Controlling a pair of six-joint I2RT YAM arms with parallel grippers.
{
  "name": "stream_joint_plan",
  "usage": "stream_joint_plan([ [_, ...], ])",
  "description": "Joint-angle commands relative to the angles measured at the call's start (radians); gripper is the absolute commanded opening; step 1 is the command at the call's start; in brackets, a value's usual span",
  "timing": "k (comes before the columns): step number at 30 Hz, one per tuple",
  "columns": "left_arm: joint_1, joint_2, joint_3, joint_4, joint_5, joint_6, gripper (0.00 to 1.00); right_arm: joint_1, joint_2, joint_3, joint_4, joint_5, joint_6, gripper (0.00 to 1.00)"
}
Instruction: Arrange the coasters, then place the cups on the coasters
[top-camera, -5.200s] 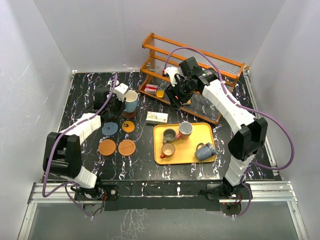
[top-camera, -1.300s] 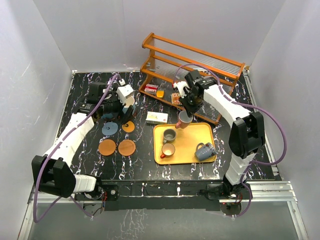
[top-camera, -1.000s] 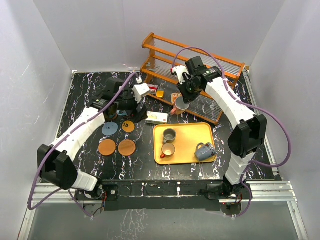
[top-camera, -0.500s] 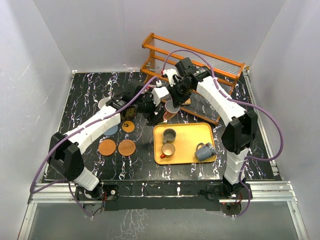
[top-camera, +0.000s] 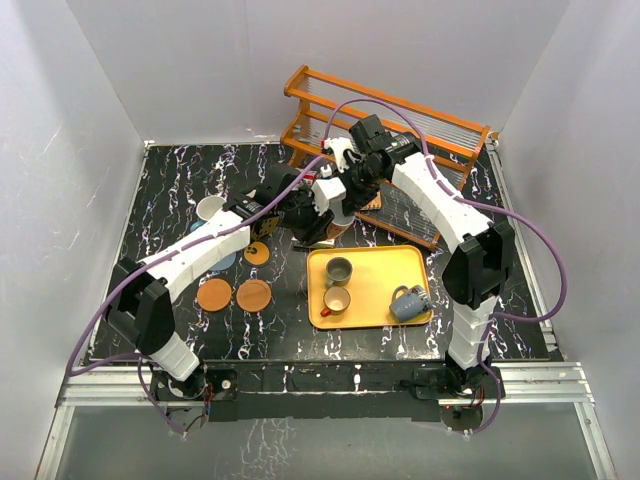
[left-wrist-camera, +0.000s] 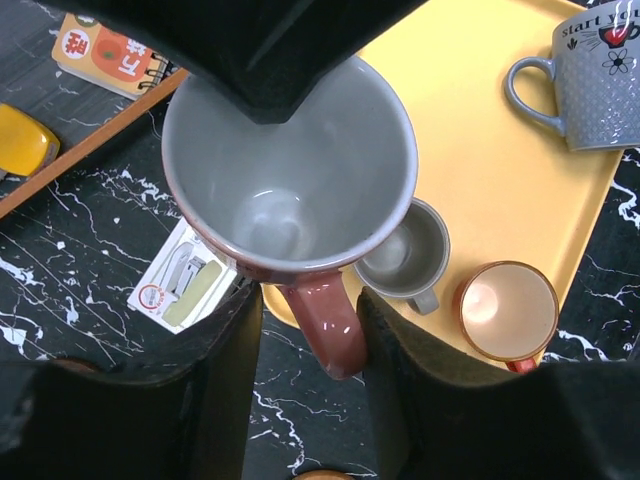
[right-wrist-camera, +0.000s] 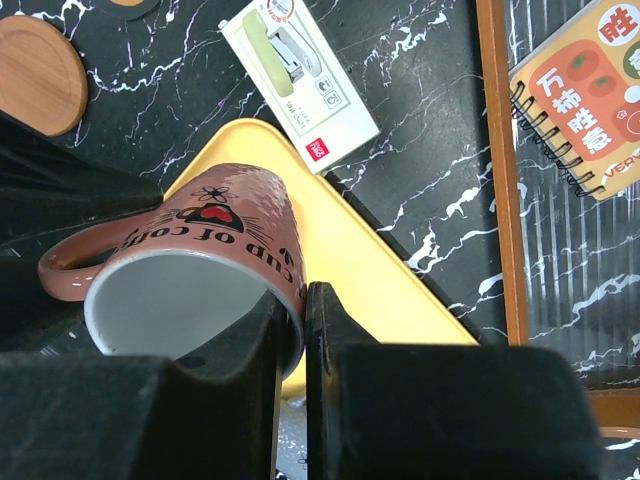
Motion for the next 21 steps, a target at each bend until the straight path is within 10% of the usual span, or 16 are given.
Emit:
stream_joint_plan([
  [1, -0.005, 0.002, 0.042, 0.001, 0.006, 0.003, 0.36, 0.022, -0.006, 0.038, 0.020, -0.061, 0.007, 0.00],
  [8, -0.005, 0.005, 0.047, -0.010, -0.012, 0.017, 0.00, 0.026, -0.001, 0.029, 0.020, -0.056, 0.004, 0.04],
  [21, 0.010, -0.094, -0.029, 0.052, -0.109, 0.052, 0.00, 0.024, -0.023, 0.001, 0.019, -0.055, -0.006, 0.33],
])
